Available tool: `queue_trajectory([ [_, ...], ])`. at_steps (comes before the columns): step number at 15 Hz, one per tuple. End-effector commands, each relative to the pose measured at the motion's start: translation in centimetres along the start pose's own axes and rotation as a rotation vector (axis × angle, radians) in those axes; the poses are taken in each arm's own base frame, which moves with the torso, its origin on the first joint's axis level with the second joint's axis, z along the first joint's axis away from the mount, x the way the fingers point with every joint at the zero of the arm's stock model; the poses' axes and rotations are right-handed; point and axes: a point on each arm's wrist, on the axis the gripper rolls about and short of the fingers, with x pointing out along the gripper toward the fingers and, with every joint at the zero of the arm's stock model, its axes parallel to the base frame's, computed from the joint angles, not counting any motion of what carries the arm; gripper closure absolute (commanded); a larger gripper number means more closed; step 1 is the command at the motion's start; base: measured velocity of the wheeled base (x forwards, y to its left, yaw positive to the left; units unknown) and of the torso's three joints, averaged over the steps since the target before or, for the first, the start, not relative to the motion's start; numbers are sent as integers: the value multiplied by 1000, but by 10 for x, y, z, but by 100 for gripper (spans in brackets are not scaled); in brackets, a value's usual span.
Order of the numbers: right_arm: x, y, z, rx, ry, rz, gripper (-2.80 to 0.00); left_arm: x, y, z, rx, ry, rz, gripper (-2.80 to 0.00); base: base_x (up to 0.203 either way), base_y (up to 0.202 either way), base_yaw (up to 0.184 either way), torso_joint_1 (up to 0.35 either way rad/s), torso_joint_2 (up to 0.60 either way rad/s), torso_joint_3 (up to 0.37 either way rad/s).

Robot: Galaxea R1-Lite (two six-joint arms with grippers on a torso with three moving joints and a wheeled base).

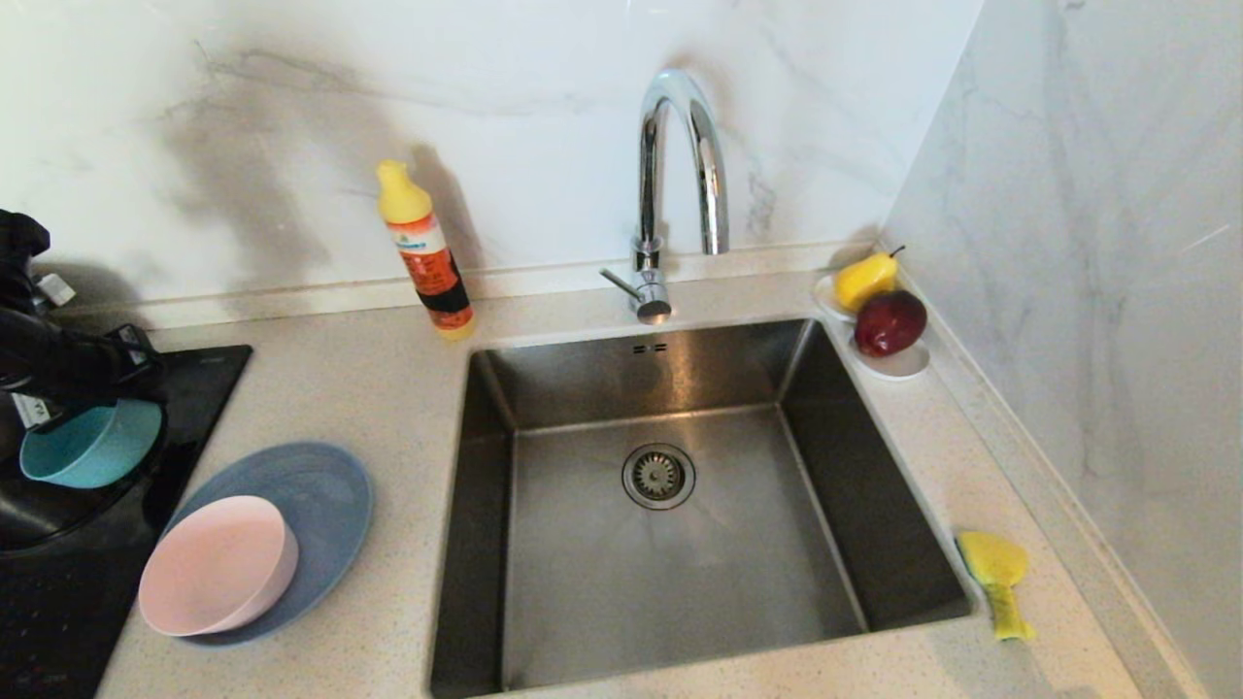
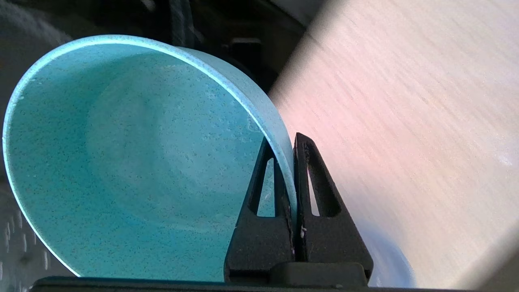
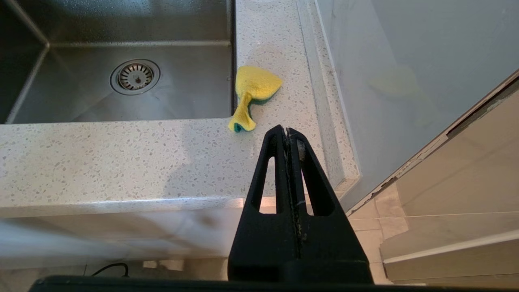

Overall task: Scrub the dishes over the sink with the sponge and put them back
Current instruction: Place the bowl on the bowl

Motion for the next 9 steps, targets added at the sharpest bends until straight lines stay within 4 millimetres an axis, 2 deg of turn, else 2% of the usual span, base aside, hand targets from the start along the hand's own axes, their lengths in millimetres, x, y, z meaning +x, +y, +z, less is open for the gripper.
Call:
queue_trajectory([
  [1,0,0,0,-1,1,0,0,-54,-20,-7,31,-35,-42,0,0,0,0,0,0,0],
  [3,0,0,0,-1,1,0,0,-77,-41,-28,73,18,-83,0,0,0,0,0,0,0],
  [5,0,0,0,-1,1,0,0,-88,-58,-58,109,90,-111,0,0,0,0,0,0,0],
  [7,0,0,0,-1,1,0,0,-92,-67,-86,152,151,-107,0,0,0,0,0,0,0],
  [9,0,0,0,-1,1,0,0,-87,-68,-105,173,182,-87,0,0,0,0,0,0,0],
])
